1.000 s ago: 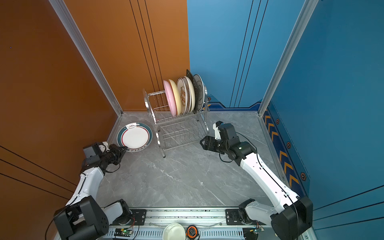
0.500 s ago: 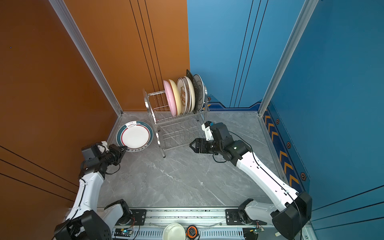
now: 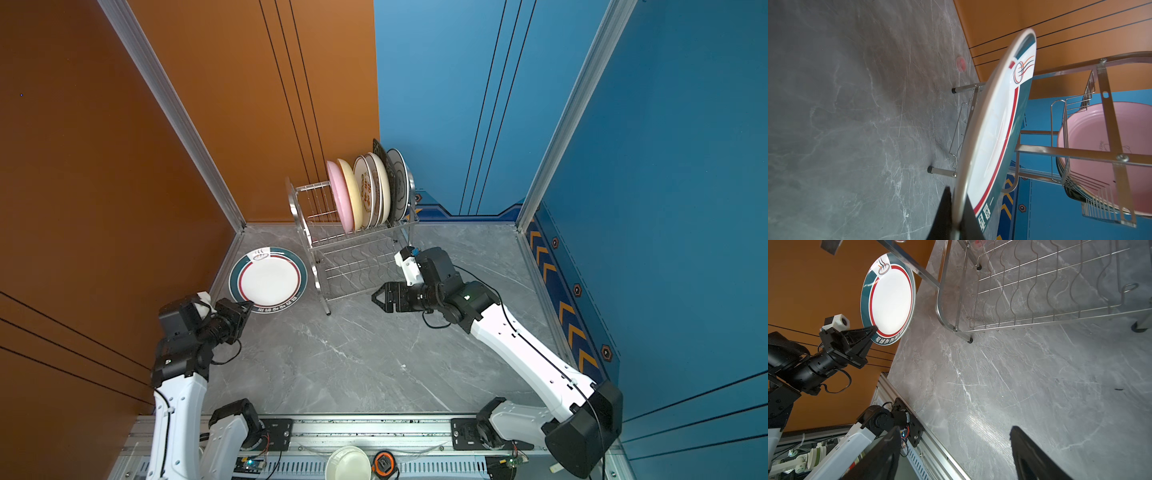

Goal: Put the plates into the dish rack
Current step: 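Hold the white plate upright with the left gripper while the right grasps its rim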

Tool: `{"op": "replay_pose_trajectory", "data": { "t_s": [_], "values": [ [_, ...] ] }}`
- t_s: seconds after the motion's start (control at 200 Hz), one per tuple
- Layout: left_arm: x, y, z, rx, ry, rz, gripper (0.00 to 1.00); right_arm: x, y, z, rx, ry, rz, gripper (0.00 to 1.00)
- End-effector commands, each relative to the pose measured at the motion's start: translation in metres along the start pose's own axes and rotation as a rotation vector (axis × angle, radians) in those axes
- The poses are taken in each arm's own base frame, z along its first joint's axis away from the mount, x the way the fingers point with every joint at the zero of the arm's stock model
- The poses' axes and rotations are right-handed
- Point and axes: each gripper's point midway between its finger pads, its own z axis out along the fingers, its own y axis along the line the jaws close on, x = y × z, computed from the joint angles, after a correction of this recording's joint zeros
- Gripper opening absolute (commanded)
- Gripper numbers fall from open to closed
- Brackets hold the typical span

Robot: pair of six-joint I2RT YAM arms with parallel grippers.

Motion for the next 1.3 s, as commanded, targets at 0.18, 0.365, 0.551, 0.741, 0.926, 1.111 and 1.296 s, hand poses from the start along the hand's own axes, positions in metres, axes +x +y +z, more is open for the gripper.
{"op": "replay_pose_trajectory", "data": {
  "t_s": [0.18, 0.365, 0.551, 0.741, 0.926, 1.111, 1.296],
  "values": [
    [0.051, -0.006, -0.039, 0.037, 0.142, -0.019, 0.00, 0.009, 0.025, 0.007, -0.095, 0.051, -0.065, 0.90],
    [0.079, -0.012, -0.055, 0.089, 0.244, -0.024, 0.00, 0.020, 0.045, 0.019, -0.153, 0.086, -0.093, 0.93],
    [0.101, -0.024, -0.067, 0.168, 0.358, -0.022, 0.00, 0.024, 0.061, 0.035, -0.204, 0.101, -0.087, 0.94],
    [0.118, -0.033, -0.074, 0.229, 0.452, -0.018, 0.00, 0.019, 0.070, 0.052, -0.254, 0.082, -0.033, 0.94],
    [0.127, -0.041, -0.081, 0.267, 0.503, 0.007, 0.00, 0.011, 0.075, 0.069, -0.283, 0.072, 0.015, 0.93],
    [0.130, -0.047, -0.085, 0.281, 0.532, 0.029, 0.00, 0.012, 0.087, 0.088, -0.328, 0.109, 0.038, 0.86],
    [0.132, -0.052, -0.085, 0.286, 0.564, 0.054, 0.00, 0.014, 0.094, 0.098, -0.365, 0.122, 0.078, 0.67]
  ]
}}
